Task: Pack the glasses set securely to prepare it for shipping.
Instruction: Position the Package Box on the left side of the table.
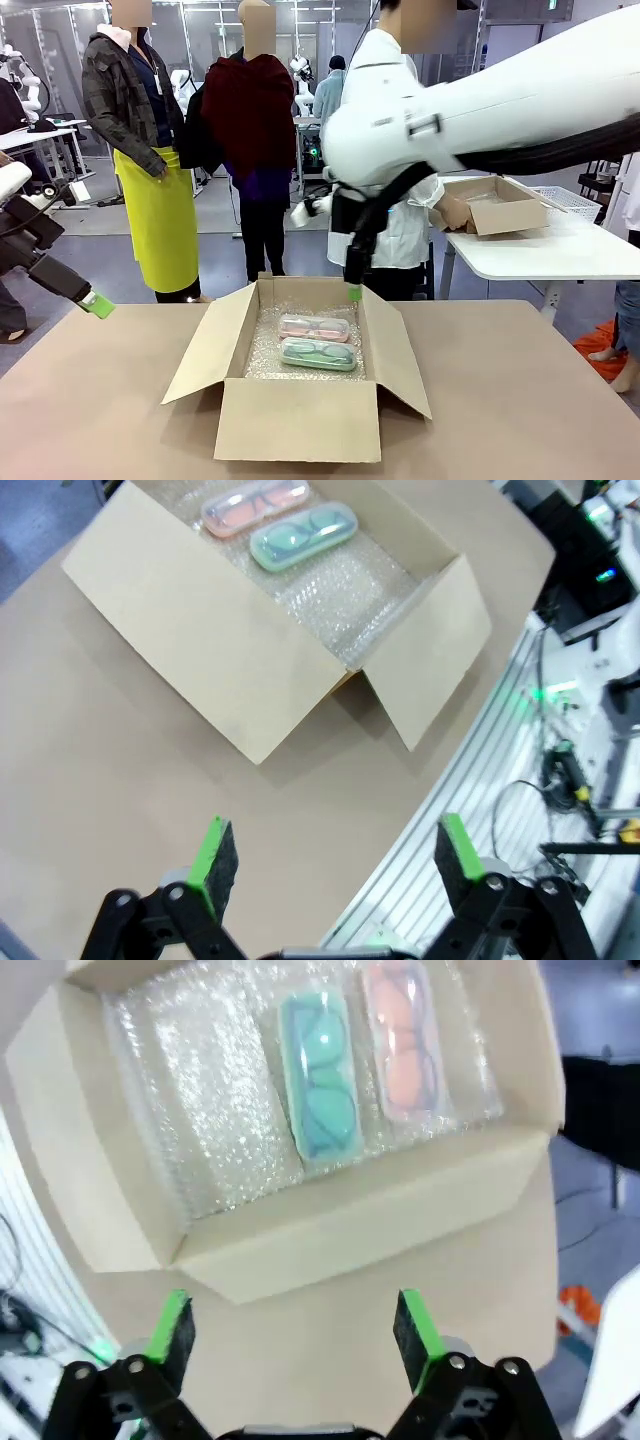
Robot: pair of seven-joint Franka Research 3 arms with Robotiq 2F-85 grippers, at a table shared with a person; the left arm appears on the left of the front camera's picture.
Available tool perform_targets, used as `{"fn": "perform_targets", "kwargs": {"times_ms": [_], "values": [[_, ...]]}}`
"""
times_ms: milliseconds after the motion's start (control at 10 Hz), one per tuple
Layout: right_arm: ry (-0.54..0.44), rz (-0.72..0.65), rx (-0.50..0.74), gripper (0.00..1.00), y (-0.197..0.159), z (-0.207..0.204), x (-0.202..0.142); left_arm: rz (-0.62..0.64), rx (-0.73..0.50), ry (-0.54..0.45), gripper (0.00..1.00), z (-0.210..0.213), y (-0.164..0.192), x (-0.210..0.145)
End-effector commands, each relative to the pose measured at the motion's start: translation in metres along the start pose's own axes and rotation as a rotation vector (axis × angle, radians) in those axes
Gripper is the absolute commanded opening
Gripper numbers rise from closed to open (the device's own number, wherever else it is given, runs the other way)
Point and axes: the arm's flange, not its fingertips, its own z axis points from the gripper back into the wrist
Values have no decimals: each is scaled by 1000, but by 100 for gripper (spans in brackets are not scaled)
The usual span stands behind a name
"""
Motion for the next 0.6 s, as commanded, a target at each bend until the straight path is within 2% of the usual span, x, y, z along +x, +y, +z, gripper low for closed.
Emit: {"fn": "perform_targets", "kwargs": {"times_ms": [0, 200, 400, 500], "values": [[-159, -95, -25, 100, 35, 1, -74, -16, -28, -17, 100, 1, 1, -1], [-221, -201, 64, 100, 44, 2, -128, -16, -28, -17, 100, 1, 1, -1], [-287, -332, 71, 100, 50, 9, -178, -16, -28, -17, 100, 1, 1, -1], [-354, -364, 74, 100, 51, 11, -201, -16, -28, -17, 100, 1, 1, -1]]}}
